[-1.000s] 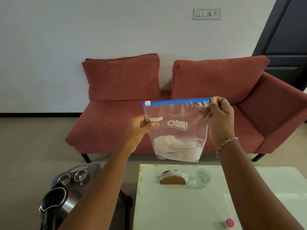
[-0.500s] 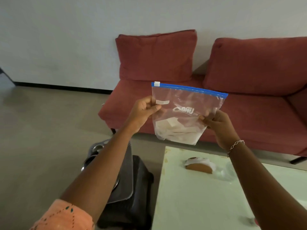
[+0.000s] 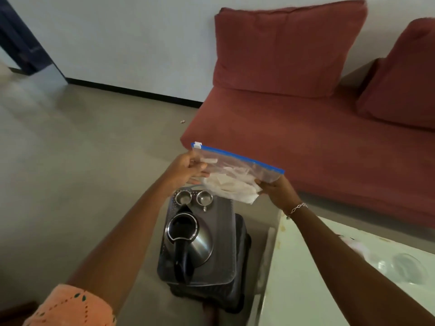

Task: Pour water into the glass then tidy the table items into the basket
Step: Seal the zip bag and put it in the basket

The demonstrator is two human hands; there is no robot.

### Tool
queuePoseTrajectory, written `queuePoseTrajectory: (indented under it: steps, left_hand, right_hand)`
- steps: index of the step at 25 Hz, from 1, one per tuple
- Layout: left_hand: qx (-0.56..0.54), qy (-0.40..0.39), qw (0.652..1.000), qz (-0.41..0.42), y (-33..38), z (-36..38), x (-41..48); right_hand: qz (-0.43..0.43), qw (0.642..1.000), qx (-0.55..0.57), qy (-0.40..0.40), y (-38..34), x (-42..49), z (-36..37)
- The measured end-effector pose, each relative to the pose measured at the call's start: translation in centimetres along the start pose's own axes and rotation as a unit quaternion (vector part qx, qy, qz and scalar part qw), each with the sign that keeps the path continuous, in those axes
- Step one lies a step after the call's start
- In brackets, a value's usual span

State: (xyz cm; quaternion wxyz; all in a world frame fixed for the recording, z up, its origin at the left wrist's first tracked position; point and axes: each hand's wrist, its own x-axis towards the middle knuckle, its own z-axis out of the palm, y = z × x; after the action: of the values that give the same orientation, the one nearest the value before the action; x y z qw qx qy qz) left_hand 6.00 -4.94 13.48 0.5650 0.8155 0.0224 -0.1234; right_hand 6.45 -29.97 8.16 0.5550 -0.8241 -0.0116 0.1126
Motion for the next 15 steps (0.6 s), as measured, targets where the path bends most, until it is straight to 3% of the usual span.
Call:
queuePoseTrajectory:
  steps: [8, 15]
  left_hand:
    - [-0.038, 0.012, 0.990, -0.138, -11.5, -7.3, 2.4]
    - [-0.047, 0.010, 0.978, -0.204, -18.4, -8.6, 3.3]
  right_hand:
    - [0.027, 0.992, -0.044, -0.115, 2.2, 6.2, 11.7]
    - [0.115, 0.971, -0.074, -0.197, 6.5, 9.1, 17.1]
